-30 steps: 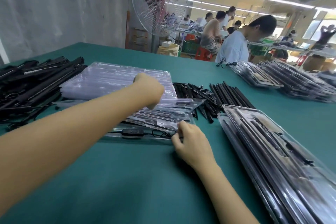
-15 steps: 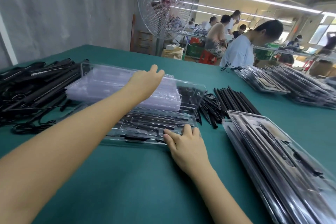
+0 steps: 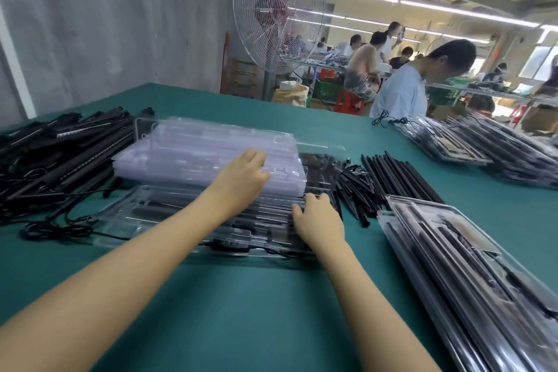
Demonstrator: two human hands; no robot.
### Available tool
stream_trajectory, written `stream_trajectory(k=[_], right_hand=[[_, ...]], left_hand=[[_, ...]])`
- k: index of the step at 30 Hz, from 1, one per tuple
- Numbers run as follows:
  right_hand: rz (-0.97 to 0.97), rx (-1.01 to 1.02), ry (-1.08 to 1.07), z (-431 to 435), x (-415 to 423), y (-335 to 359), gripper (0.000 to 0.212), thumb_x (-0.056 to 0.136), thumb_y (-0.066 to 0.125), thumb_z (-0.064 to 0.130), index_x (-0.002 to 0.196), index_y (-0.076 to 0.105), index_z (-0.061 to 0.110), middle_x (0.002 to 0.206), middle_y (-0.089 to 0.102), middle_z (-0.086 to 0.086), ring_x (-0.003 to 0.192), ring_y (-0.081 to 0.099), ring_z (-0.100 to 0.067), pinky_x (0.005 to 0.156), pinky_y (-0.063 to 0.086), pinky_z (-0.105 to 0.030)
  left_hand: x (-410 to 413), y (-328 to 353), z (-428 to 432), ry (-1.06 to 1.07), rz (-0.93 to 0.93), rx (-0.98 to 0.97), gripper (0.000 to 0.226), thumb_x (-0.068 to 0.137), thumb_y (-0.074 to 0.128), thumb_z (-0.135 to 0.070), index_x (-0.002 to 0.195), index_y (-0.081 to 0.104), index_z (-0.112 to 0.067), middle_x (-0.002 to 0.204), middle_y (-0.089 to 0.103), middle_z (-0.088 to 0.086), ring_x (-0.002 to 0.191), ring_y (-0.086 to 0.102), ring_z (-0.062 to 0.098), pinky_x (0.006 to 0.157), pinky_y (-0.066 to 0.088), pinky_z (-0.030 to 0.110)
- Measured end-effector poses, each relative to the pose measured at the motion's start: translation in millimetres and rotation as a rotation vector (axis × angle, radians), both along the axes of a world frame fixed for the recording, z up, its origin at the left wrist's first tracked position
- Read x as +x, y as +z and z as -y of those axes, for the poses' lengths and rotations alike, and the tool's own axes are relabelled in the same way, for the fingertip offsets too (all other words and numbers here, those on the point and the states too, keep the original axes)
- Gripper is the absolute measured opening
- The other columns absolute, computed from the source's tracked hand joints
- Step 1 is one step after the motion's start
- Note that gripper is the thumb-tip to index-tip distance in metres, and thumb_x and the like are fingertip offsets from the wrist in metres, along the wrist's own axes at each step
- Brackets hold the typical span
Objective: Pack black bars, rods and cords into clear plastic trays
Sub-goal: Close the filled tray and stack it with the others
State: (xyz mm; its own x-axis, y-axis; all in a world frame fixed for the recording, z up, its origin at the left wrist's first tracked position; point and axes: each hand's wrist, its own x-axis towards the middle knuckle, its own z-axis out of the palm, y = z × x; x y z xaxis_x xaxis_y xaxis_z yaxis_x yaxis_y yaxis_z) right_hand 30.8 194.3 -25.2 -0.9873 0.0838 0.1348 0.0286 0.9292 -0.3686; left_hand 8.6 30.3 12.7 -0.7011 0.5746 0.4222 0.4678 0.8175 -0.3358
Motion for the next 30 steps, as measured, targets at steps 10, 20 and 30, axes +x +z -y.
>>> stream_trajectory(k=[10,20,30], right_hand=[[0.081,0.024,-0.023,-1.7,-3.5,-16.4,0.049,0.098,0.028,0.038,0.145,0.026,0.024,0.154,0.014,0.0,0.142,0.005,-0.032,0.109,0.008,-0.061],[-0.055,-0.098,-0.289,-13.7,-5.1,-8.1,0.028,0.098,0.04,0.019,0.118,0.047,0.001,0.126,0.046,-0.019,0.119,0.038,-0.033,0.097,0.035,-0.038],[-0.036,-0.256,-0.405,-26.1,-19.2,-7.2,0.021,0.095,0.051,0.016,0.107,0.06,0.002,0.117,0.056,-0.018,0.112,0.049,-0.034,0.091,0.046,-0.039]], left_hand=[[-24.0,-22.3,-15.3,0.026,0.516,0.282,0.025,0.096,0.041,-0.024,0.105,0.062,-0.014,0.108,0.065,0.005,0.099,0.058,0.022,0.082,0.046,0.034],[-14.7,-36.8,-24.3,0.075,0.492,0.132,0.038,0.099,0.035,-0.04,0.115,0.05,-0.01,0.118,0.051,0.008,0.11,0.043,0.024,0.092,0.039,0.037],[-24.1,-43.1,-26.4,0.059,0.514,0.269,0.045,0.095,0.037,-0.054,0.109,0.054,-0.015,0.109,0.053,0.003,0.104,0.043,0.019,0.089,0.034,0.033]])
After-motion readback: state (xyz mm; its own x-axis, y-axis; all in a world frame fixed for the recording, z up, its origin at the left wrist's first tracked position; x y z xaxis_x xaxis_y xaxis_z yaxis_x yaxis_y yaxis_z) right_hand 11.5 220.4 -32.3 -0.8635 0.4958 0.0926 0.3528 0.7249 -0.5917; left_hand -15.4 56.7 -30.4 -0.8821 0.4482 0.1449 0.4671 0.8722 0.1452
